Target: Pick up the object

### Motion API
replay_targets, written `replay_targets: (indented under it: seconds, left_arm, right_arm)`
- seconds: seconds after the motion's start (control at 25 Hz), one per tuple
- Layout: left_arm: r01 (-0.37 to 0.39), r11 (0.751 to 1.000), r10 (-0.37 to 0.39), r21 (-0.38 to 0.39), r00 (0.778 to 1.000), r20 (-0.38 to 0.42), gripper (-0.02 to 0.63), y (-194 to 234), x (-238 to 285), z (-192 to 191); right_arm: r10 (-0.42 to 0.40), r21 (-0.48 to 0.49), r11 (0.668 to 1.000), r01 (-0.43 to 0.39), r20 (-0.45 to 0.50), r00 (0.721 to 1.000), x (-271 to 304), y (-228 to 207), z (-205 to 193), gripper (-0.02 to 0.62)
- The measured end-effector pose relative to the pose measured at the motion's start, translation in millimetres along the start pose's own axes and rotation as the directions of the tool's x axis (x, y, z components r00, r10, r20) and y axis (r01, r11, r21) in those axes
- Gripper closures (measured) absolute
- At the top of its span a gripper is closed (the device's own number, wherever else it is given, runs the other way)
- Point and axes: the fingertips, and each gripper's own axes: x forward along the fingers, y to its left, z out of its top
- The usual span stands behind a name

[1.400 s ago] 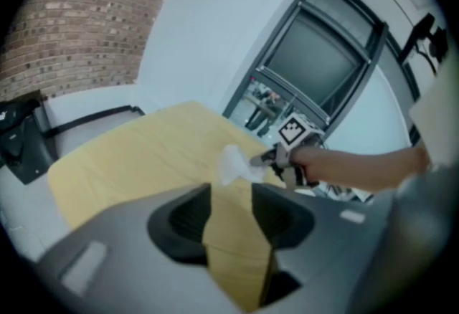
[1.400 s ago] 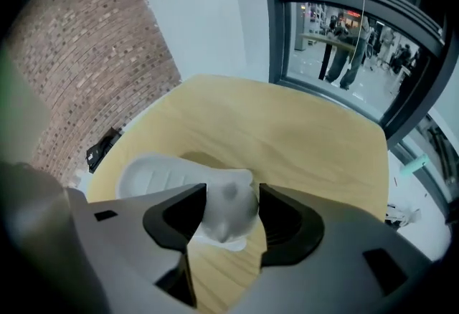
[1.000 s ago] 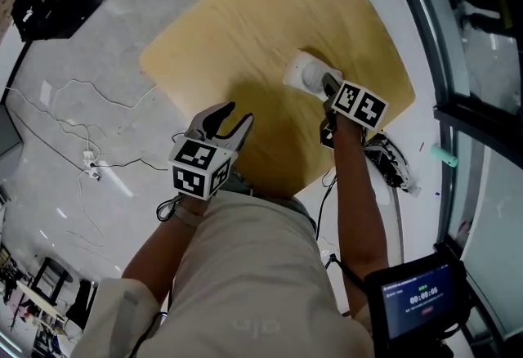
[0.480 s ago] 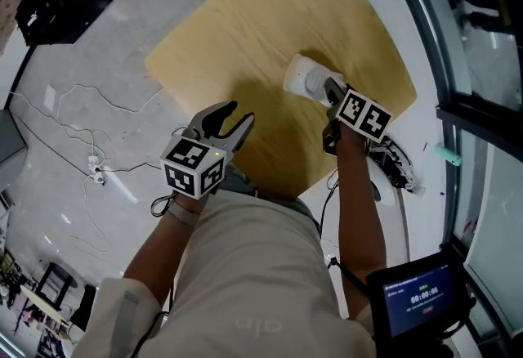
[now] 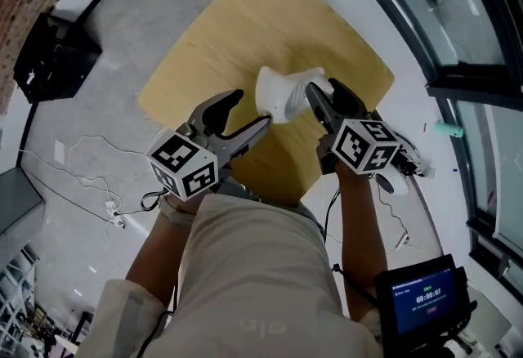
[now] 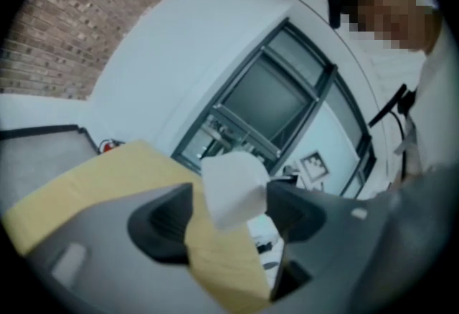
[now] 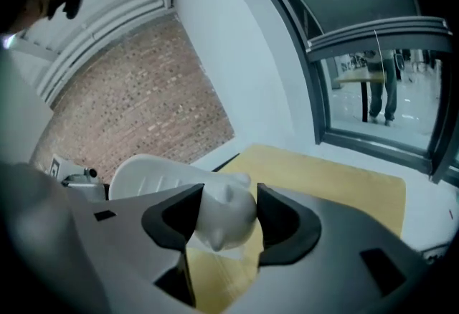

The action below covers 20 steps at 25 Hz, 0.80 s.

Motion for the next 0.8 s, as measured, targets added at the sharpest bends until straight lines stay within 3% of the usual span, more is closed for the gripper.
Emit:
replay_targets:
  seconds: [0.12, 0.16, 0.28, 0.4, 0.52, 0.64, 0.8]
  left_arm:
    - [0.114, 0.992, -0.115, 0.051, 0.993, 0.012, 0.260, -31.3, 10.3, 29.6]
    - [0.162, 0.985, -0.164, 0.060, 0.986, 0.016, 0.217, -43.6, 12.2, 38.1]
    - [0.270, 0.959, -0.268, 0.091, 0.963, -0.024, 0.175, -75.1, 19.5, 53.1]
    - [0.294, 0.942, -0.283, 0.160, 0.955, -0.086, 0.130, -93.4, 33.1, 55.2]
    - [0.358, 0.917, -0.345, 0.176, 0.933, -0.103, 0.097, -116.0, 42.0, 57.9]
    - [0.390, 0.892, -0.369, 0.230, 0.920, -0.128, 0.108, -133.7, 48.9, 57.0]
    - [0.393, 0.889, -0.367, 0.235, 0.919, -0.146, 0.117, -140.6, 55.3, 55.7]
  right_arm:
    - [0.007, -0.004, 1.000, -0.006, 0.119, 0.993, -29.0, 2.5, 24.1, 0.370]
    - [0.000, -0.016, 1.000, 0.003, 0.151, 0.989, -38.9, 0.9, 30.4, 0.370]
    - [0.002, -0.086, 0.996, 0.018, 0.231, 0.973, -65.9, 7.6, 44.9, 0.370]
    - [0.031, -0.162, 0.987, 0.021, 0.315, 0.949, -88.2, 26.4, 56.3, 0.370]
    - [0.060, -0.200, 0.980, 0.018, 0.377, 0.924, -102.5, 42.7, 61.0, 0.370]
    - [0.049, -0.209, 0.977, 0.039, 0.400, 0.915, -110.6, 47.8, 62.8, 0.370]
    - [0.018, -0.193, 0.979, 0.068, 0.414, 0.910, -118.2, 43.5, 64.0, 0.370]
